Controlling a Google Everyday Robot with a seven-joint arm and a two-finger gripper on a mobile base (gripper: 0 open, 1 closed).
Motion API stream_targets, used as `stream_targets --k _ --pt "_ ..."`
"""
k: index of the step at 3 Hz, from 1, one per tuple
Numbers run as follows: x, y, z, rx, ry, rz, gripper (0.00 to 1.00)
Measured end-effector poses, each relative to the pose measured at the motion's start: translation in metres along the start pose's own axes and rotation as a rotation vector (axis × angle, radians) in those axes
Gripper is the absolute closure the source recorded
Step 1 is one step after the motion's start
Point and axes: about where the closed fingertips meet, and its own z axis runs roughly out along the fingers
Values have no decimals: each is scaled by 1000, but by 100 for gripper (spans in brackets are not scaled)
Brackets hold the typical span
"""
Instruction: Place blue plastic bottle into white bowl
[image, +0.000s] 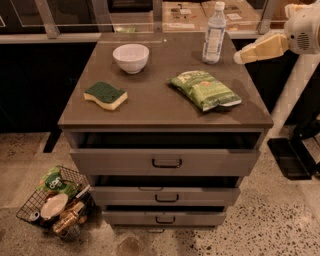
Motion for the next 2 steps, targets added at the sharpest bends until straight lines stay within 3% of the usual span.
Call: stream_targets --k 1,2 --pt "0 0 0 0 1 -1 0" --pt "3 -9 10 35 -50 45 0"
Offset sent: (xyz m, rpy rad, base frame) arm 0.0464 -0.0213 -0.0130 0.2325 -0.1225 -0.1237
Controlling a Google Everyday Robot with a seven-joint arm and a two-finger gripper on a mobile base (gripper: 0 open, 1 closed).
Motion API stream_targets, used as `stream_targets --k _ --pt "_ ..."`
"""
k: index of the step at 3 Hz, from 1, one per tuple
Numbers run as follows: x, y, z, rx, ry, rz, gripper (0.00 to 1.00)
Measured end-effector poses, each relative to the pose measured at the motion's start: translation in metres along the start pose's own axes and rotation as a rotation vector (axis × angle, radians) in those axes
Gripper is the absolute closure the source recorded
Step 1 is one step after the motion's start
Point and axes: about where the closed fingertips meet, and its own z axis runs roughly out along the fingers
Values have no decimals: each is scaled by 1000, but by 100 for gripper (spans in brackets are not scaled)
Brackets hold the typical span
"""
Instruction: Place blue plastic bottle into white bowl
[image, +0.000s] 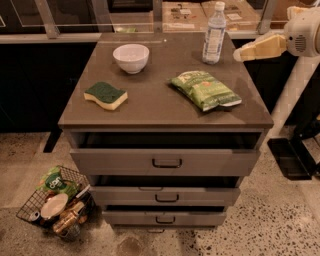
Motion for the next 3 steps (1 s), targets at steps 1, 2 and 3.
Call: stream_targets --k 1,2,3 --pt "7 -29 34 53 -110 97 0" --pt "19 -73 93 61 -230 230 0" --pt "23 -91 134 30 -270 295 0"
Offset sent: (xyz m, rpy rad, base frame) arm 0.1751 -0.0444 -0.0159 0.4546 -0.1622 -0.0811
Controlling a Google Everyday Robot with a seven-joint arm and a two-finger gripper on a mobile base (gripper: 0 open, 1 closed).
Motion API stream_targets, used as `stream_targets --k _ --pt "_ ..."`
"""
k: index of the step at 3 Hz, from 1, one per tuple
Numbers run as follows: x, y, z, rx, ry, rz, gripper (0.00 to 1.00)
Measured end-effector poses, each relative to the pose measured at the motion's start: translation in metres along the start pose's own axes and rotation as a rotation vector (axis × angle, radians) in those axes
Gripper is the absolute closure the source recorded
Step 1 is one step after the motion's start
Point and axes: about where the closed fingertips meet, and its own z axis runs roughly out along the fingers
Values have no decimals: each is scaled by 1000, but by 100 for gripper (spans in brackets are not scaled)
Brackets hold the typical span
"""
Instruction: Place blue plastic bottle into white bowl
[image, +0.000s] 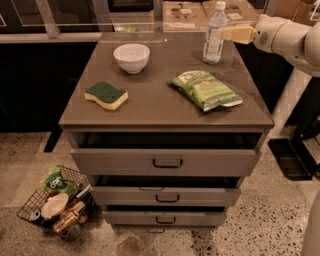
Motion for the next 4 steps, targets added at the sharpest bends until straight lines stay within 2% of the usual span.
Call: stream_targets --k 1,2,3,4 --pt "0 -10 25 -17 0 22 0" --pt "6 -9 45 -36 21 33 0" --pt "22 1 72 -64 46 56 0" --pt "36 12 98 -86 42 95 0"
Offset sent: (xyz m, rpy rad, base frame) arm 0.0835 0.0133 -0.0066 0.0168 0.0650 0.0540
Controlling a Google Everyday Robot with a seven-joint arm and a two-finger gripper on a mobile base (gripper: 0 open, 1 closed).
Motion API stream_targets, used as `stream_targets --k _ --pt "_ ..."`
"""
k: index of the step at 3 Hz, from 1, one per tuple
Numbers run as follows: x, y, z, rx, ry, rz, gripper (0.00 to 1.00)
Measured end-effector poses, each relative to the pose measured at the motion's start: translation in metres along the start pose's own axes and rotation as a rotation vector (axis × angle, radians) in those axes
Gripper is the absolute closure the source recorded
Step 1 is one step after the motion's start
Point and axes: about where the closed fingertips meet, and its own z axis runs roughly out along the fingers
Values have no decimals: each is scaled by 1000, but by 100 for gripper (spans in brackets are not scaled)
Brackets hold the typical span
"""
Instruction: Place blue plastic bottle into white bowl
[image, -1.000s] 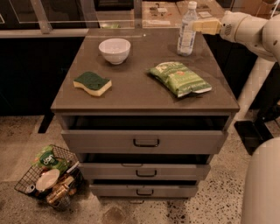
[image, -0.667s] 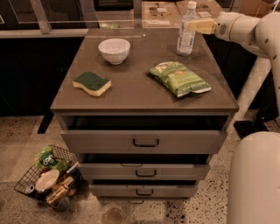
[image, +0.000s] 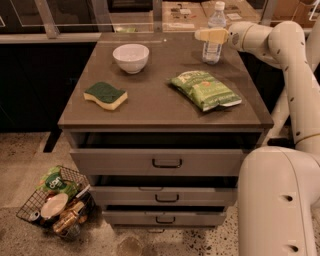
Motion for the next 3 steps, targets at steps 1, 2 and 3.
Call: stream_targets --k 1,2,3 --pt "8 3 17 -4 -15 24 15" --pt "10 4 21 -7 -16 27 38" --pt "11 7 24 -11 -14 28 61"
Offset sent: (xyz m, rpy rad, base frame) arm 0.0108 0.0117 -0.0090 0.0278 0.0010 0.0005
